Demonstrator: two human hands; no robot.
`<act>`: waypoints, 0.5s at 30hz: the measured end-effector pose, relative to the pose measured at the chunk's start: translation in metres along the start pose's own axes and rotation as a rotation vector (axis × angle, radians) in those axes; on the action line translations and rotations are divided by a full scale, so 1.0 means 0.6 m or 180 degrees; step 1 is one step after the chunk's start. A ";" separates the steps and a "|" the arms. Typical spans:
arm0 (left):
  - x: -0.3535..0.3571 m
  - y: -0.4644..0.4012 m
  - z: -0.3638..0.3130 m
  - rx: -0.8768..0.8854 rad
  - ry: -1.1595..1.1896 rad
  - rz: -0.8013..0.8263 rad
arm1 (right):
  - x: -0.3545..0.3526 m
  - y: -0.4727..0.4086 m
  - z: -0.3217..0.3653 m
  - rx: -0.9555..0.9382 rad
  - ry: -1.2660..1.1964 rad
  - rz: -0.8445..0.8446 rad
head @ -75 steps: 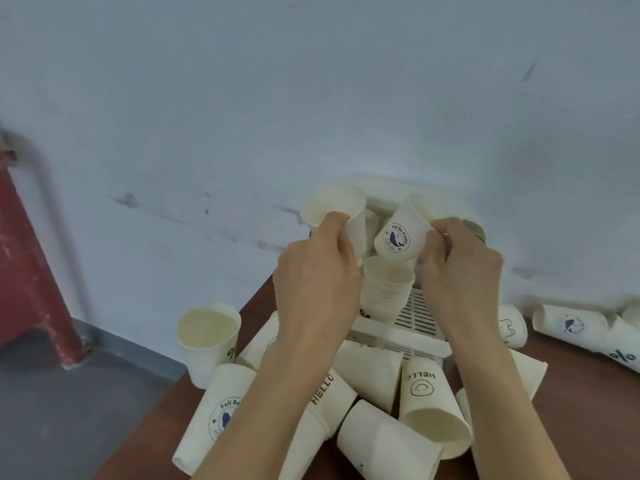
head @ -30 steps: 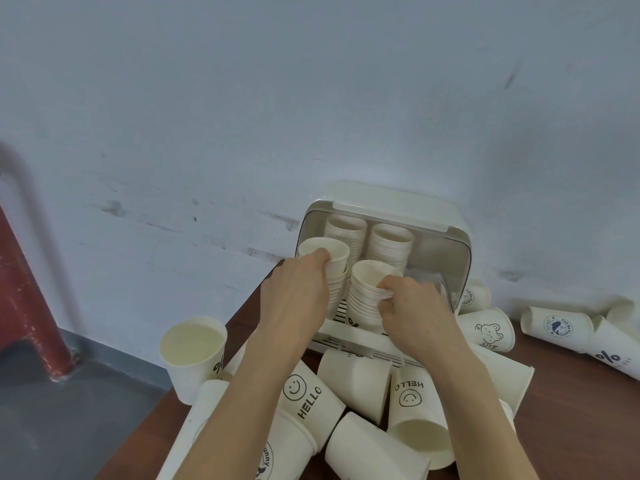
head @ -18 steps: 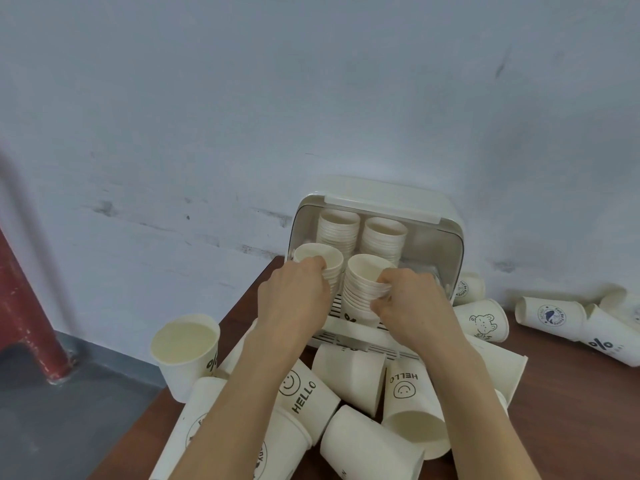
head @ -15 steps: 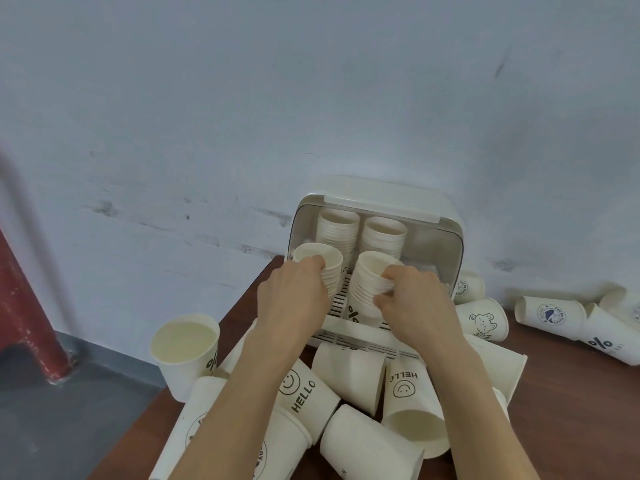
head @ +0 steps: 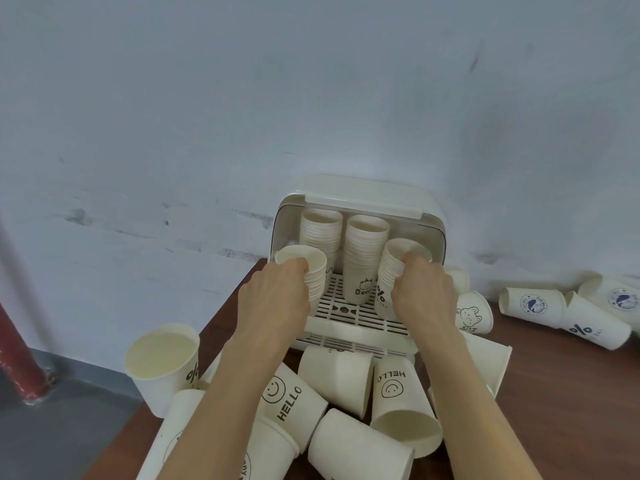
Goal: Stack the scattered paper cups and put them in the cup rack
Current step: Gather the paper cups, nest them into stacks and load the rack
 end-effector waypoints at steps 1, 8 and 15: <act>0.002 -0.001 0.001 0.0000 -0.0008 -0.0009 | 0.000 -0.006 -0.002 0.0020 0.0031 0.0001; 0.011 -0.007 -0.001 0.0024 0.0017 -0.0014 | 0.010 -0.030 -0.005 -0.0086 0.0063 -0.0088; 0.020 -0.009 0.002 0.0071 0.0288 -0.0024 | 0.027 -0.042 -0.002 -0.0273 -0.0098 0.0160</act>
Point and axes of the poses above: each hand's wrist, its own y-axis away from the middle knuckle, its own x-axis out of the palm, z = x × y, the point moved 5 cm from there along -y, towards the middle knuckle, and after that the axes turned 5 degrees about -y, right-handed, at the moved point
